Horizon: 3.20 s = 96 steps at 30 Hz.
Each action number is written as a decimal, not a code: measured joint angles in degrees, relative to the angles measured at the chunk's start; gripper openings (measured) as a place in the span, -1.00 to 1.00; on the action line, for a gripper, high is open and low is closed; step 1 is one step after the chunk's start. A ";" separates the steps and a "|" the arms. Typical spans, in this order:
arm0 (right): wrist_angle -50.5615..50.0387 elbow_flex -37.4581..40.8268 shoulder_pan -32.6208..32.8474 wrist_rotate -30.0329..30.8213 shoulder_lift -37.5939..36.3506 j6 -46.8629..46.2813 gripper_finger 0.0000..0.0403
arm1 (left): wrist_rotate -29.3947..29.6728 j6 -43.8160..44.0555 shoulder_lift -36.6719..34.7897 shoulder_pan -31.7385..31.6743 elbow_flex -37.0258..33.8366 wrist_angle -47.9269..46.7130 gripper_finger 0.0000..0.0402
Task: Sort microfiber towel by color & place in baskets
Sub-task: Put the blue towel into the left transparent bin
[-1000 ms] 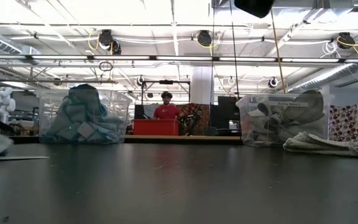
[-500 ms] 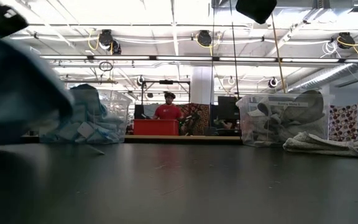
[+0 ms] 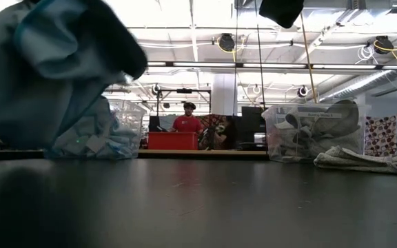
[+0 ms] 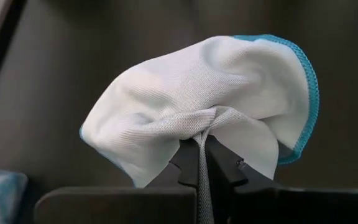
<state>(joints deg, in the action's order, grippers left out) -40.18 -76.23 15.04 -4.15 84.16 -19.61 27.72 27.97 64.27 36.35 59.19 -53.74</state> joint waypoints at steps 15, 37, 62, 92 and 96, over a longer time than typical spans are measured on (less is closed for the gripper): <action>0.02 0.00 -1.01 5.31 0.00 3.37 0.12 | 3.86 -12.61 -0.05 -8.65 9.52 -3.11 -0.96; 0.02 0.00 -1.23 11.16 0.00 5.55 0.12 | 10.40 -26.11 -0.02 -22.06 26.84 -7.73 -0.96; 4.02 0.00 -4.56 32.51 0.00 10.44 0.12 | 16.48 -19.60 -0.27 -38.30 35.42 -11.18 -0.96; 7.20 0.01 -6.78 32.68 0.00 6.79 0.12 | 5.04 -24.40 4.18 -69.93 23.83 -6.90 -0.94; 6.99 0.00 -6.77 32.68 0.00 6.69 0.12 | 2.47 -26.42 5.84 -72.90 21.55 -4.78 -0.94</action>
<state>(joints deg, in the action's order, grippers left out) -33.19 -76.23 8.27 28.53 84.16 -12.92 30.19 1.54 70.10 -36.55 80.74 -58.52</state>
